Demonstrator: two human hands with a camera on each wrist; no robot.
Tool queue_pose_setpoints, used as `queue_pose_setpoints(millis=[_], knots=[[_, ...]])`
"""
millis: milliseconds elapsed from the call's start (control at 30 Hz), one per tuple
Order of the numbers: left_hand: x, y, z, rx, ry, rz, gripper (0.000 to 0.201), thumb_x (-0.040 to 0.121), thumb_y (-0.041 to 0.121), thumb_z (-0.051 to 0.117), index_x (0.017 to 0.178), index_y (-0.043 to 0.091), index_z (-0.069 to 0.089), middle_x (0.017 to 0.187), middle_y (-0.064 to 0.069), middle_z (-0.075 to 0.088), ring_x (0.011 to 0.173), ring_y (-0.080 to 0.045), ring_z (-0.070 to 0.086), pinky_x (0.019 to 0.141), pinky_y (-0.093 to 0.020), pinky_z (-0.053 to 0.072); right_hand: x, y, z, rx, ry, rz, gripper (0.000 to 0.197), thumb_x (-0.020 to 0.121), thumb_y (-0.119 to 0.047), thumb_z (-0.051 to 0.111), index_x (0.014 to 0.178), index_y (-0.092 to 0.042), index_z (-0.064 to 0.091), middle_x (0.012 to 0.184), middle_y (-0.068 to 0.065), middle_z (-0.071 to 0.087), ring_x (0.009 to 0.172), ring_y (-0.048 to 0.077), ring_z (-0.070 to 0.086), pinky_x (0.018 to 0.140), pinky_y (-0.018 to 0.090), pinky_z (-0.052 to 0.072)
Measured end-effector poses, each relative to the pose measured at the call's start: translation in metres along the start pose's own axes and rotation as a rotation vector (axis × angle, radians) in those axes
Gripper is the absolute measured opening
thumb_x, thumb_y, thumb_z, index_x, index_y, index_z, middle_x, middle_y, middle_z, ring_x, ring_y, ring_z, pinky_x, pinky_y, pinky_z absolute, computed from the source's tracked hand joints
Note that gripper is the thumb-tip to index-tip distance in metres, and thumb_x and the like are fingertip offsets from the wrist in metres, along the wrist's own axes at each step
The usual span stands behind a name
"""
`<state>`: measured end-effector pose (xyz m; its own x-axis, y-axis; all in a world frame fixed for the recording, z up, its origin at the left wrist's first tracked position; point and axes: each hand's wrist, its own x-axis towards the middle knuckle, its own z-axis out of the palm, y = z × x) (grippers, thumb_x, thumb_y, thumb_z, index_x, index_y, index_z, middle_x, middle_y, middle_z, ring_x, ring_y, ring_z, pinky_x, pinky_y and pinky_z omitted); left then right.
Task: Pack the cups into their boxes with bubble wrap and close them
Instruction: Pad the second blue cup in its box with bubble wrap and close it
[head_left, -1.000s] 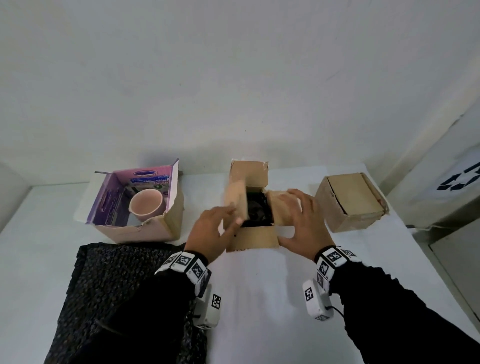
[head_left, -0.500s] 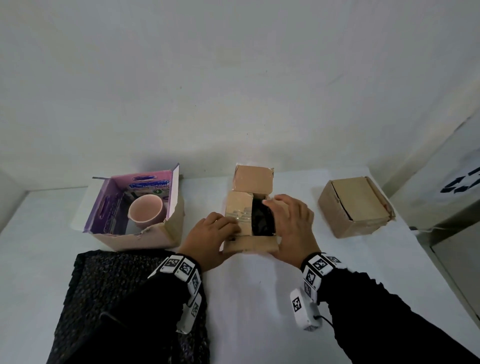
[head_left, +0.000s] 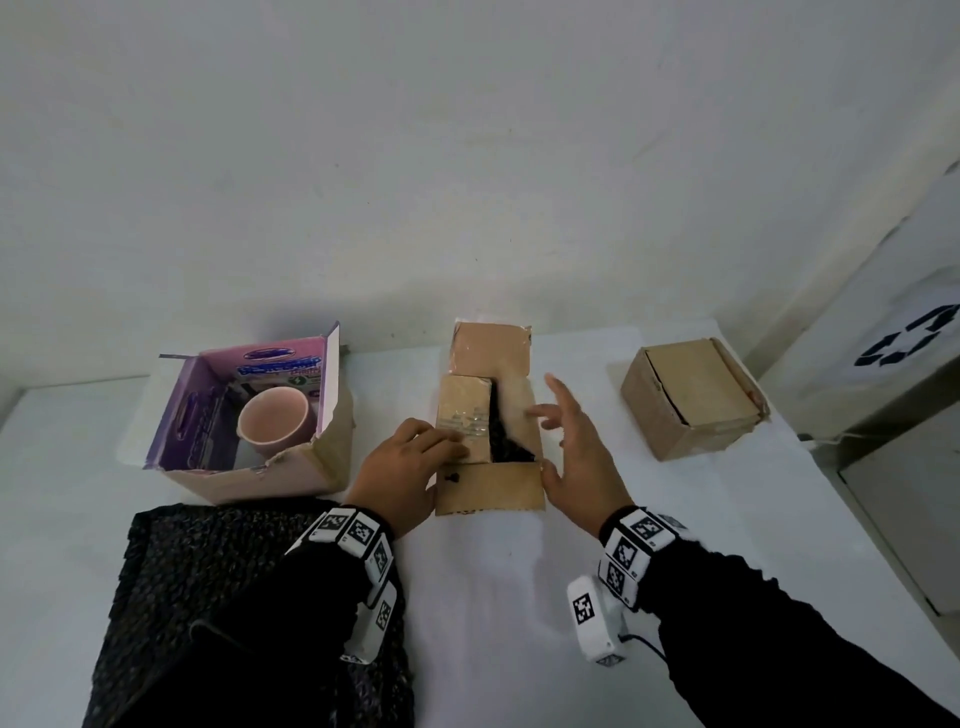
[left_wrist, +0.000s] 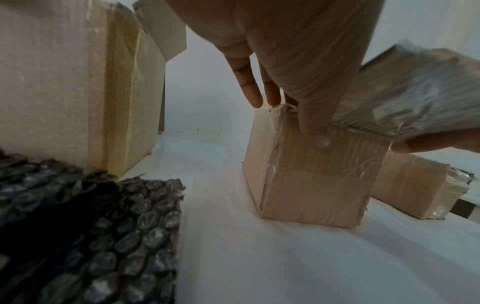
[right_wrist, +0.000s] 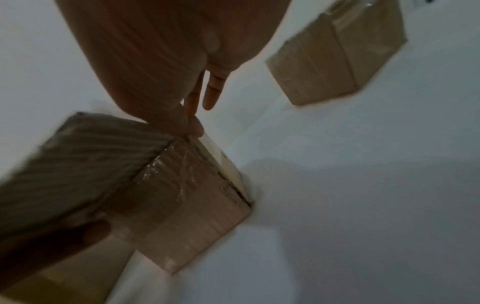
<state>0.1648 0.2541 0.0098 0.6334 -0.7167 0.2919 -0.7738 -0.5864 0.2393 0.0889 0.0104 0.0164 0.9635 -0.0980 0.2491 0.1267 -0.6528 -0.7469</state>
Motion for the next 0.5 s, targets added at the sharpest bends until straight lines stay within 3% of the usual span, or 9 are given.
queue_pose_setpoints(millis=[100,133,200,267,367,433,500], knots=[[0.000,-0.002,-0.001,-0.042,0.012,-0.044,0.032,0.074,0.027,0.068,0.106,0.029,0.068,0.117,0.015,0.064,0.101,-0.015,0.050,0.077,-0.030,0.053,0.010,0.002,-0.002,-0.164,-0.170,-0.109,0.090,0.070,0.004,0.059,0.147,-0.027,0.027,0.126,-0.009,0.056,0.113,0.015,0.046,0.094,0.035,0.045],[0.001,-0.002,-0.002,-0.059,0.028,-0.052,0.027,0.080,0.038,0.062,0.104,0.029,0.070,0.115,0.016,0.065,0.099,-0.014,0.050,0.078,-0.028,0.052,0.012,0.005,-0.004,-0.192,-0.207,-0.150,0.083,0.071,-0.004,0.064,0.145,-0.026,0.033,0.125,-0.007,0.056,0.113,0.016,0.045,0.093,0.038,0.046],[0.006,0.000,-0.004,-0.111,0.045,-0.099,0.038,0.087,0.056,0.049,0.098,0.029,0.073,0.108,0.018,0.068,0.096,-0.014,0.051,0.079,-0.027,0.050,0.012,0.012,-0.007,-0.199,-0.245,-0.177,0.069,0.075,-0.036,0.069,0.139,-0.025,0.042,0.122,-0.004,0.055,0.113,0.013,0.047,0.092,0.035,0.047],[0.013,0.002,-0.006,-0.198,0.046,-0.177,0.049,0.088,0.067,0.039,0.091,0.030,0.073,0.097,0.017,0.070,0.091,-0.013,0.051,0.075,-0.027,0.047,0.014,0.013,-0.008,-0.210,-0.202,-0.168,0.055,0.083,-0.058,0.057,0.127,-0.025,0.054,0.112,-0.004,0.057,0.107,0.008,0.050,0.087,0.029,0.049],[0.023,0.001,-0.003,-0.333,0.065,-0.320,0.036,0.084,0.066,0.050,0.078,0.032,0.060,0.086,0.016,0.060,0.084,-0.009,0.050,0.070,-0.027,0.043,0.021,0.008,-0.008,-0.219,-0.036,-0.141,0.039,0.093,-0.056,0.043,0.108,-0.024,0.060,0.090,-0.010,0.063,0.084,0.006,0.056,0.070,0.034,0.052],[0.027,0.000,0.002,-0.334,0.089,-0.437,0.039,0.079,0.060,0.063,0.099,0.027,0.058,0.102,0.012,0.052,0.085,-0.010,0.054,0.071,-0.026,0.045,0.027,0.008,-0.006,-0.147,0.020,-0.055,0.029,0.090,-0.049,0.056,0.113,-0.031,0.052,0.088,-0.016,0.060,0.079,0.003,0.056,0.067,0.029,0.050],[0.029,-0.001,0.005,-0.339,0.024,-0.610,0.067,0.074,0.062,0.068,0.124,0.022,0.047,0.113,0.008,0.048,0.088,-0.014,0.057,0.075,-0.030,0.049,0.035,0.013,-0.003,-0.069,0.042,0.051,0.044,0.082,-0.045,0.069,0.118,-0.034,0.046,0.094,-0.016,0.056,0.084,0.003,0.054,0.069,0.025,0.047]])
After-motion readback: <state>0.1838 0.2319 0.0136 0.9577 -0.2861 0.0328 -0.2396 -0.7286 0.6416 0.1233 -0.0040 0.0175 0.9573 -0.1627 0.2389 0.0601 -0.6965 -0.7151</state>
